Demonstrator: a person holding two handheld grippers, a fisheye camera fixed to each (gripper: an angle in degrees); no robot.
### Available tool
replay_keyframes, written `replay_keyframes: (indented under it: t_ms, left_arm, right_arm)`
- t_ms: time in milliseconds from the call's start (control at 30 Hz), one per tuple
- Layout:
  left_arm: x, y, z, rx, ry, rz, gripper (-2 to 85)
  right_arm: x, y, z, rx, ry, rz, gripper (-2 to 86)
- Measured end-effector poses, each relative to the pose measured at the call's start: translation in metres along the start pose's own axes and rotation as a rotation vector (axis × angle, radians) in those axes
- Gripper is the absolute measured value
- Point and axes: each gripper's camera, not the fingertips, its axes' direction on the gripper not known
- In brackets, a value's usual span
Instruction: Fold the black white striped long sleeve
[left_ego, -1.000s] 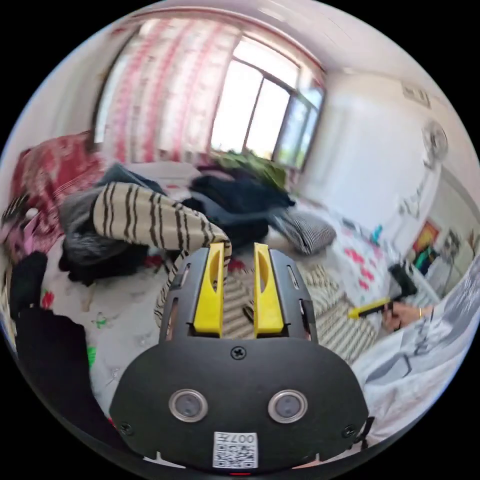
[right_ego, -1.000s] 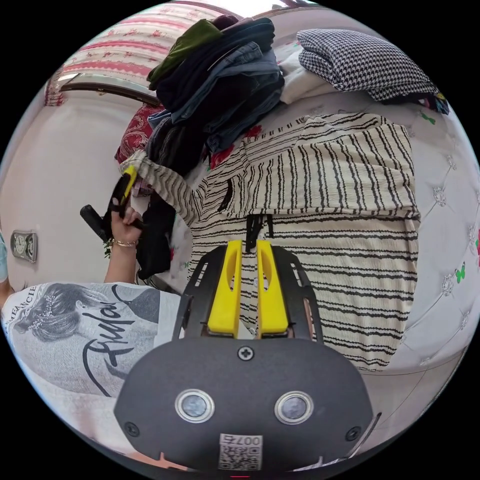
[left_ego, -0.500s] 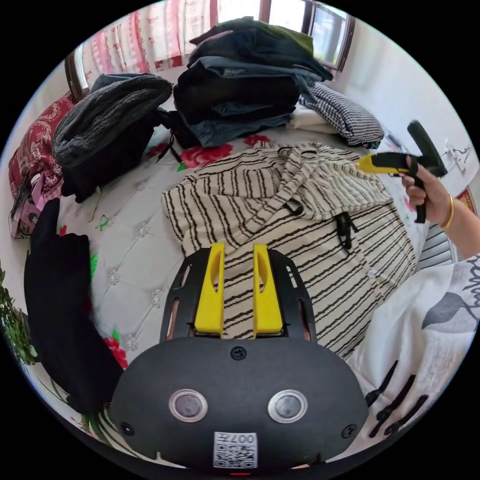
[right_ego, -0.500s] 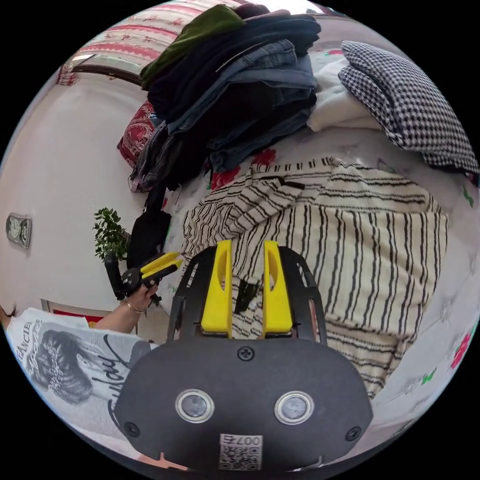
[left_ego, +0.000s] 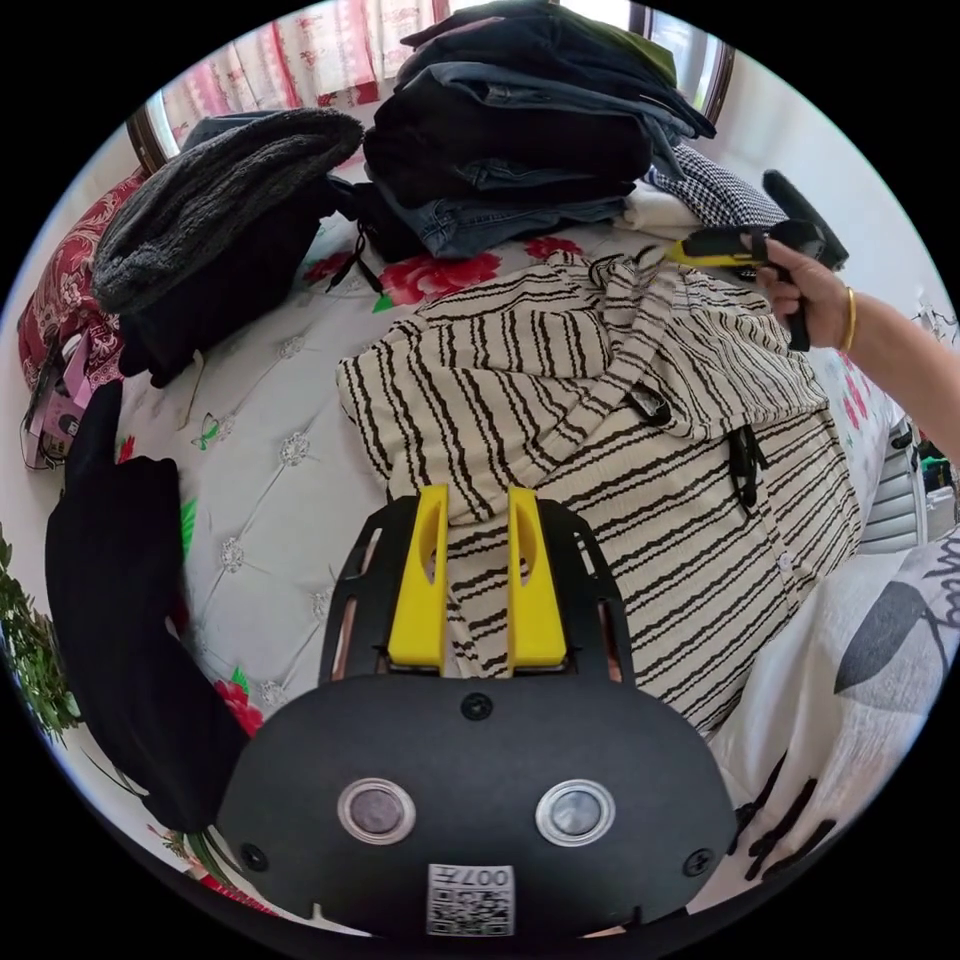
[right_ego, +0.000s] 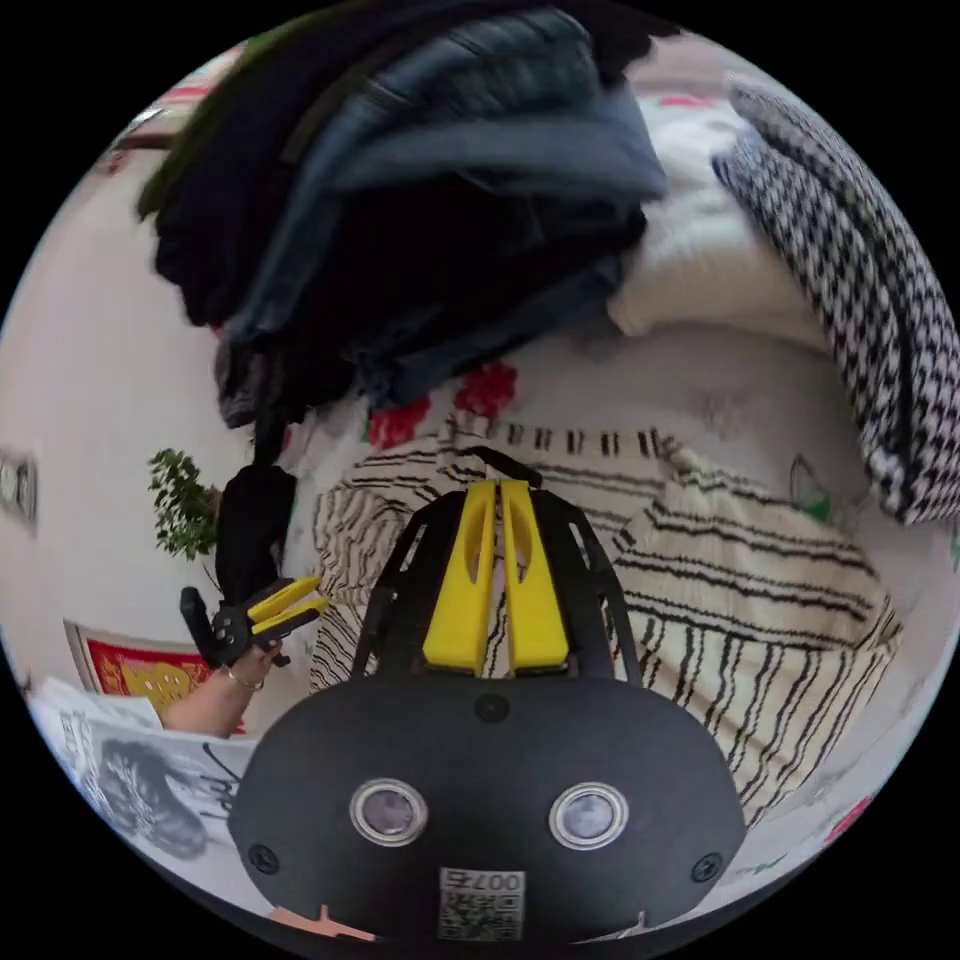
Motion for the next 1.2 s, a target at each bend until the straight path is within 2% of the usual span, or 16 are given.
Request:
replay_keyframes:
  t_ms: [133,233,333,433,533,667,833,900,1067,1200]
  left_arm:
    - [0.004,-0.002,-0.003,0.018,0.007,0.004,8.8]
    - [0.013,-0.009,0.0,0.026,0.025,0.034,8.7]
    - [0.022,-0.018,0.011,0.005,0.04,0.073,8.7]
    - [0.028,-0.026,0.022,-0.032,0.022,0.112,8.7]
    - [0.029,-0.033,0.028,-0.056,0.011,0.129,8.6]
    - [0.03,-0.044,0.033,-0.091,-0.008,0.141,8.3]
    - [0.038,-0.056,0.039,-0.118,-0.061,0.172,4.9]
    - [0.041,-0.061,0.04,-0.142,-0.139,0.181,0.6]
    - [0.047,-0.062,0.02,-0.105,-0.212,0.239,-0.5]
    - [0.056,-0.057,0.025,-0.096,-0.154,0.264,0.9]
  right_arm:
    - [-0.012,0.042,-0.111,0.214,0.022,-0.149,1.1]
    - [0.026,0.087,-0.143,0.174,0.105,-0.052,3.7]
    - [0.075,0.123,-0.13,-0.008,0.081,0.118,6.7]
    - [0.091,0.137,-0.133,0.024,0.1,0.166,8.1]
    - [0.09,0.12,-0.127,0.077,0.102,0.115,8.6]
    - [0.084,0.085,-0.098,0.027,0.107,0.017,8.1]
    - [0.071,0.054,-0.049,-0.191,0.09,-0.053,1.7]
    - [0.064,0.054,-0.057,-0.191,0.115,-0.07,0.7]
    - [0.057,0.08,-0.141,-0.007,-0.089,-0.087,0.1]
    - [0.066,0.117,-0.136,-0.06,0.019,-0.04,0.3]
